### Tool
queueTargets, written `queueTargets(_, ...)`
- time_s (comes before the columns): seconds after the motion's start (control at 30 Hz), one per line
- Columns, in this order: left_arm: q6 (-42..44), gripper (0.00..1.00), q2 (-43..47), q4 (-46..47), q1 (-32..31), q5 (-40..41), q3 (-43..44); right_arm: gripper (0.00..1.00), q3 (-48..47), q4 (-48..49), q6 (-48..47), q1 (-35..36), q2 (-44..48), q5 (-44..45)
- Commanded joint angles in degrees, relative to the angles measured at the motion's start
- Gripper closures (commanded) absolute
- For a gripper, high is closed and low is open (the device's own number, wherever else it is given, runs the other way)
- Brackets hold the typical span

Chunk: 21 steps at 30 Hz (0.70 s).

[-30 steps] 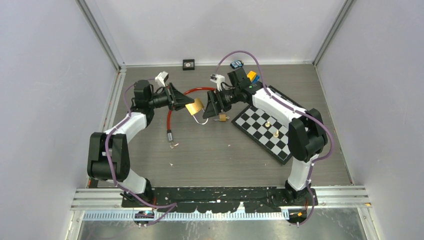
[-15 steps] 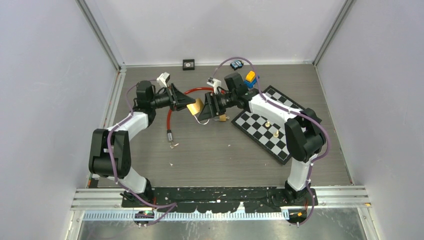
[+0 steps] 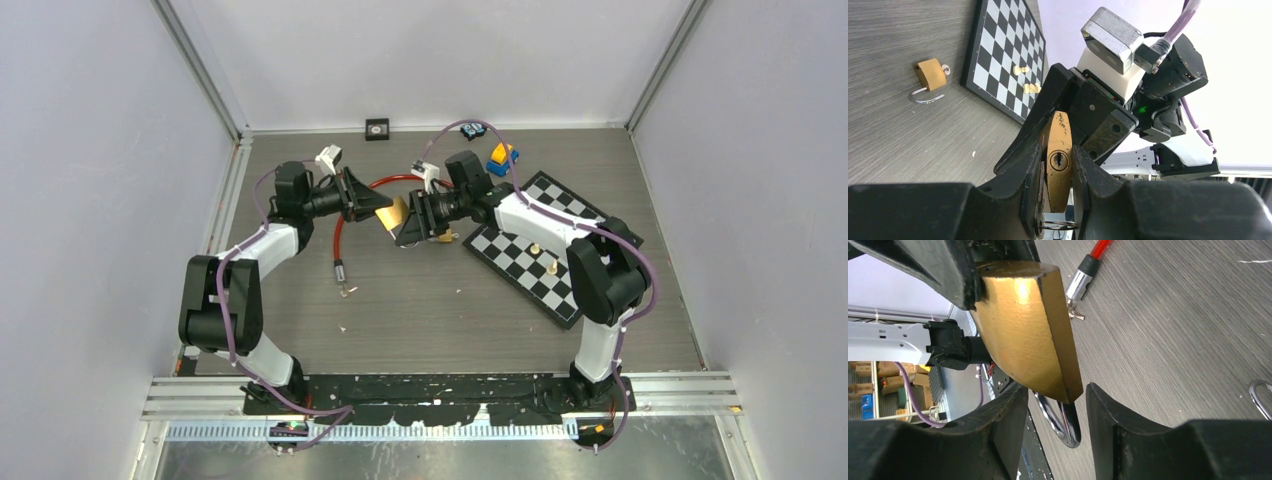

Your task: Unlock with the key

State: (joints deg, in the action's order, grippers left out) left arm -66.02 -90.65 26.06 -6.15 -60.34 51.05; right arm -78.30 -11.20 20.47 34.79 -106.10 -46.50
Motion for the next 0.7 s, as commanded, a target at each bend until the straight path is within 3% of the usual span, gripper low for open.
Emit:
queueTargets(0.0, -2.2, 1.00, 2.1, 5.3, -0.2, -0.5, 1.4, 0.53, -0.7, -0.2, -3.1, 0.8, 3.6, 3.6)
queueTargets(0.27, 2.0, 1.00, 2.1, -1.0, -0.2, 2.1, 1.8, 0.73, -3.8, -8.5, -10.5, 3.8, 5.2, 16.3)
queueTargets(0.47, 5.6, 1.00, 2.2, -8.8, -0.2, 5.4, 2.6, 0.79, -4.4, -12.9, -19.7, 8.5, 7.4, 39.3)
queueTargets(0.67, 5.4, 1.00, 1.0, -11.2, -0.1, 7.2, 3.0, 0.78, -2.5, -9.2, -31.5, 18.2, 6.8, 66.6)
